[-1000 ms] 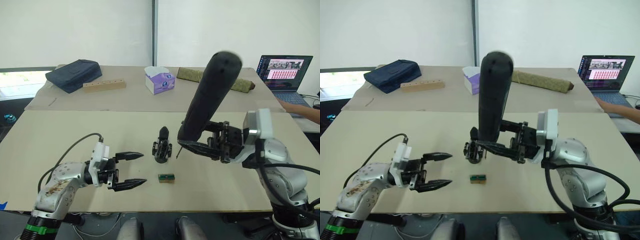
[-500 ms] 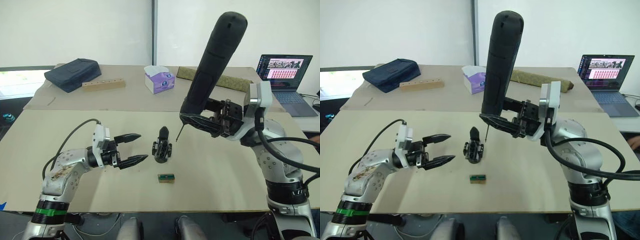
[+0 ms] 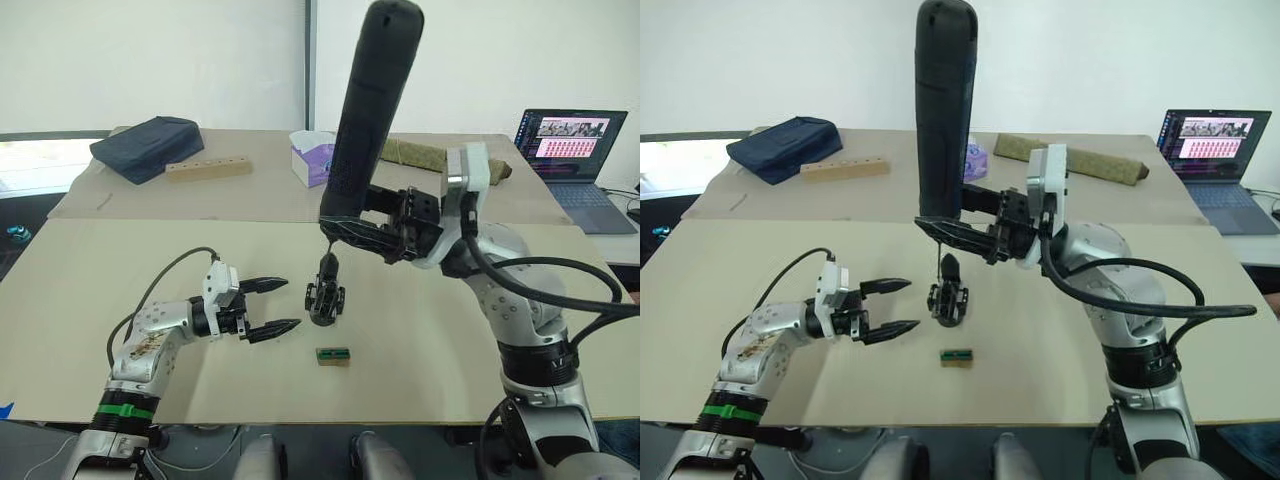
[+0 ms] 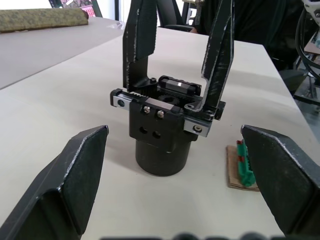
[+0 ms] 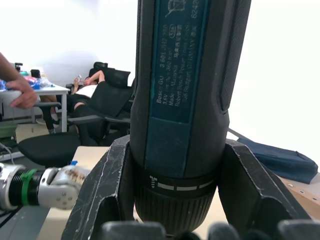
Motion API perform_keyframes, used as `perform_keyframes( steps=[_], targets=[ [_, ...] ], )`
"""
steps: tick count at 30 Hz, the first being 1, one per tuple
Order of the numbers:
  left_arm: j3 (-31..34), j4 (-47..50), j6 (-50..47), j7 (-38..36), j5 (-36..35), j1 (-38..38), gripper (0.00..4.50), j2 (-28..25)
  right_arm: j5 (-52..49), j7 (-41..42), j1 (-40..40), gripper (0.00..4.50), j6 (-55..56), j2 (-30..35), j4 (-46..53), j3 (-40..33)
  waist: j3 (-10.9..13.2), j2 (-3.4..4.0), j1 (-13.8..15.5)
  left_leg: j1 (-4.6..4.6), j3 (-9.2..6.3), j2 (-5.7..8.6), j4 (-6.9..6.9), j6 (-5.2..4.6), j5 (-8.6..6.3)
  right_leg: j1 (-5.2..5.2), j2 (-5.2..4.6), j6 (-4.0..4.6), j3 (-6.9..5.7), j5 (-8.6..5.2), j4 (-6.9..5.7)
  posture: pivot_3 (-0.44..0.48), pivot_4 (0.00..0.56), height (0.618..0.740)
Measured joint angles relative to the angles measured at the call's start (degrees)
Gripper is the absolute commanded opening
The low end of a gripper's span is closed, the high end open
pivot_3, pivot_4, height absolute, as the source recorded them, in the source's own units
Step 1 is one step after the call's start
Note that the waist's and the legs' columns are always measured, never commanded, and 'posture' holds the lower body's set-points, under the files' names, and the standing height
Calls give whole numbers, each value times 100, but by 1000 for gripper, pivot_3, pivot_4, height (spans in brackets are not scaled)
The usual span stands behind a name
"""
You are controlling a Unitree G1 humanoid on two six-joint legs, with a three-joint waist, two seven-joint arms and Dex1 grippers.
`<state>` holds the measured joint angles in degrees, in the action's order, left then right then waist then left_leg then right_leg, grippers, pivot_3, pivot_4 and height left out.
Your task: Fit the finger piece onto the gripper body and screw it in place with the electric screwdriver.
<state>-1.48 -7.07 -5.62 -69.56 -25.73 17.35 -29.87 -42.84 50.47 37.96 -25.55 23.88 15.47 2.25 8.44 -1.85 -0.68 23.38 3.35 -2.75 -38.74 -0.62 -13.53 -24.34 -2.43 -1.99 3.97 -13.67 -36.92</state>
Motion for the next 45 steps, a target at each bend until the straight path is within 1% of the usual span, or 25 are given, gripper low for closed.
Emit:
perform_keyframes(
  steps=[5,16,29,45],
  targets=[
    [-28,-145,168,-47,117,26,4500,84,139,58,-2,1921,-94,-17,-180,133,0,-1,-6,3,1,0,0,0,0,-3,-1,-1,0,1,2,0,150,740],
    [-204,-142,177,-72,178,68,4500,254,578,416,-74,1921,-77,-103,-486,357,0,0,-12,2,-1,0,0,0,0,-2,1,-1,-1,2,-1,0,150,740],
    [-224,-140,164,-61,239,69,4500,297,790,581,-228,1921,122,-362,-609,365,0,-1,-15,2,-1,0,0,0,0,-2,1,-2,-1,2,-2,0,150,740],
    [-239,-56,145,20,241,68,4500,308,832,572,-227,1921,123,-419,-646,365,0,-1,-15,2,-1,0,0,0,0,-2,1,-2,-1,2,-1,0,150,740]
  ],
)
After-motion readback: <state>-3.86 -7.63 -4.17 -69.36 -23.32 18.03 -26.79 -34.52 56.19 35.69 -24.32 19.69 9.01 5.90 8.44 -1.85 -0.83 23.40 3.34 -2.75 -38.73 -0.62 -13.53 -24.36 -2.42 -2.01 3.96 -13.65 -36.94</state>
